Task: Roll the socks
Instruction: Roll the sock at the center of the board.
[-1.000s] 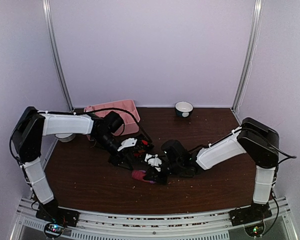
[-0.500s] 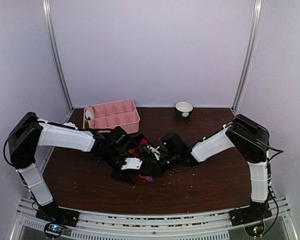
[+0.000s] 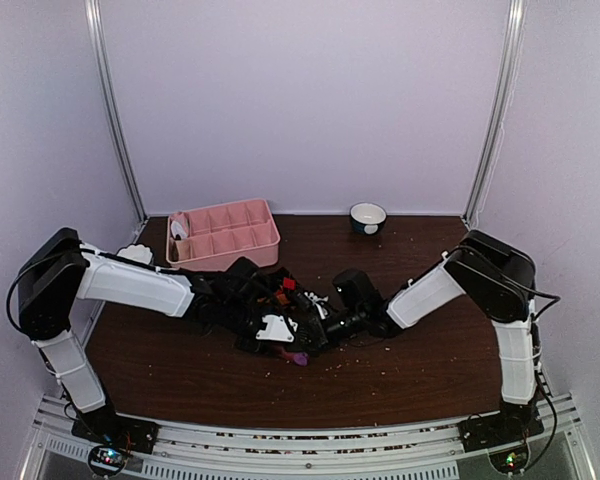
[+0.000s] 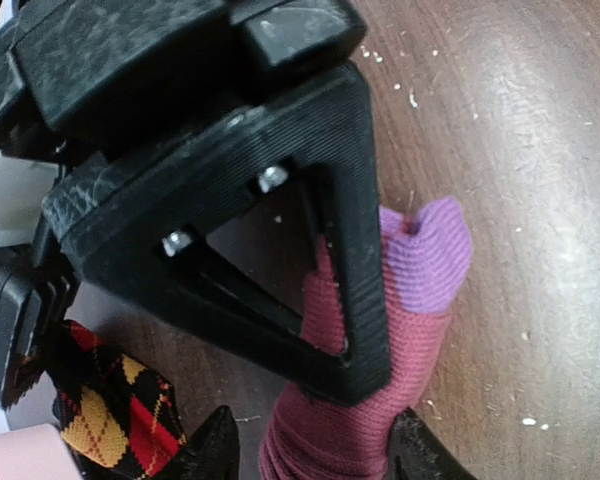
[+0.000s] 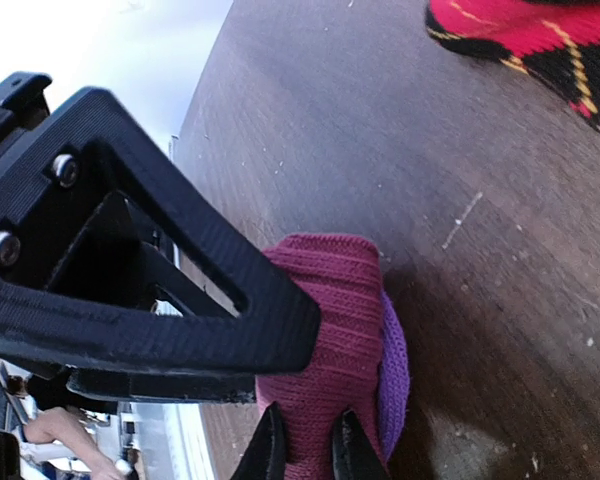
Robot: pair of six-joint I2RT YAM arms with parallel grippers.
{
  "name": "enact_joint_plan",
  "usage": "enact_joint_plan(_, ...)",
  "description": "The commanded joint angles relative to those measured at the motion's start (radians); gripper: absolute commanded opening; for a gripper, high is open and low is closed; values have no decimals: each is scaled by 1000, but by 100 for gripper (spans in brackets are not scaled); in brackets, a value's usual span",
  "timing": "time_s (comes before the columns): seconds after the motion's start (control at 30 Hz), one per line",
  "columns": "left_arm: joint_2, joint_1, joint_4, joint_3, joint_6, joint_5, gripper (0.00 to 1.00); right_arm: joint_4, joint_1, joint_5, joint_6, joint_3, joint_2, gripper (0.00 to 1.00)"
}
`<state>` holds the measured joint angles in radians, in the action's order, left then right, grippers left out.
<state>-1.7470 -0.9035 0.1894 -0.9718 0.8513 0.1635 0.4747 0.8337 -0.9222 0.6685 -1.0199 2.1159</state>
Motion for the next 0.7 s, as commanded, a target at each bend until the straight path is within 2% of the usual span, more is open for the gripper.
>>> enact_joint_plan(0.0,-26,-15,-122,3,38,-127,51,127,-2,-54,207,87,64,0)
enact_joint_plan(0.13,-38,-21,-91,-2,33,-112,49,386,-4,-64,399,127,72,0)
enact_joint_plan(0.27,-42,-33,-20,-27,28,-65,49,506,-3,-64,490,135,65,0)
enact_joint_plan(0.37,-58,-51,69,-71,4,-29,49,522,-5,-66,504,131,53,0)
enact_joint_plan(0.53,-59,-74,84,-69,2,-20,48,509,-5,-73,493,139,35,0)
enact_joint_plan(0.67,-78,-74,114,-72,-18,-3,42,517,-5,-75,488,154,20,0)
